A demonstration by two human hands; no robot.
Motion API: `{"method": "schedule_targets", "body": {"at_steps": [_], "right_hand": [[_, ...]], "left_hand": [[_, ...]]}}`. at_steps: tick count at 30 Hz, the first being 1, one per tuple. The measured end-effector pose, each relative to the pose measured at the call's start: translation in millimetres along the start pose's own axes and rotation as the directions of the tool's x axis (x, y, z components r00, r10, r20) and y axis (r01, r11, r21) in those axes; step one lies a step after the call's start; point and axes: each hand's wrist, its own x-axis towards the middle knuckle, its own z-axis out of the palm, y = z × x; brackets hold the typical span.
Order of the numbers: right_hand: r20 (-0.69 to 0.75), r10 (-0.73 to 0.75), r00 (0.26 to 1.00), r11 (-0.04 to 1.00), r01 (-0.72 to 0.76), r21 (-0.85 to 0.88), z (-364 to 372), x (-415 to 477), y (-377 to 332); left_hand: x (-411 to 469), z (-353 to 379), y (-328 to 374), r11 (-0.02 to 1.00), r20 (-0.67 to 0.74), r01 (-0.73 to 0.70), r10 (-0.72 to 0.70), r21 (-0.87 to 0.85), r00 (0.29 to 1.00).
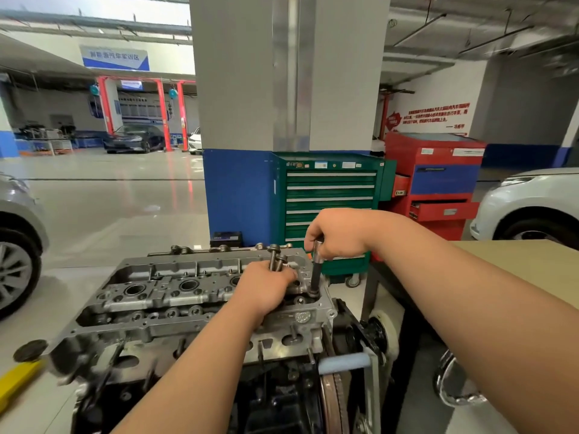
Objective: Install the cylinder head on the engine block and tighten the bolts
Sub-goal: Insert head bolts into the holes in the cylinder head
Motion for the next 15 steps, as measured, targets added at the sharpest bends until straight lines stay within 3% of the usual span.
{"method": "schedule_targets", "body": {"at_steps": [3, 6, 10, 12, 15], "right_hand": [[0.014, 0.026, 1.0, 0.999, -0.026, -0.047, -1.0, 3.5, -4.6], [-0.003, 0.093, 0.996, 0.974, -0.092, -0.207, 0.0, 5.9, -9.2], [-0.172, 0.132, 0.976, 0.88, -0.196, -0.433, 10.9, 9.0, -20.7], [-0.104, 0.137, 0.985, 0.896, -0.168, -0.41, 10.1, 7.3, -20.9], [0.08, 0.088, 0.993, 0.982, -0.073, -0.175, -6.0, 2.6, -12.7]], "left_hand": [[1.1, -0.8, -1.7, 1.0, 0.018, -0.003, 0.003, -0.015, 1.0], [3.2, -1.3, -3.2, 1.0, 0.029, -0.004, 0.004, -0.022, 1.0], [5.1, -2.1, -4.6, 0.999, 0.045, 0.004, -0.003, -0.032, 0.999], [5.6, -2.3, -5.7, 0.999, 0.053, 0.006, -0.004, -0.037, 0.999], [7.8, -2.3, -7.1, 0.998, 0.056, 0.01, -0.007, -0.054, 0.998]]}}
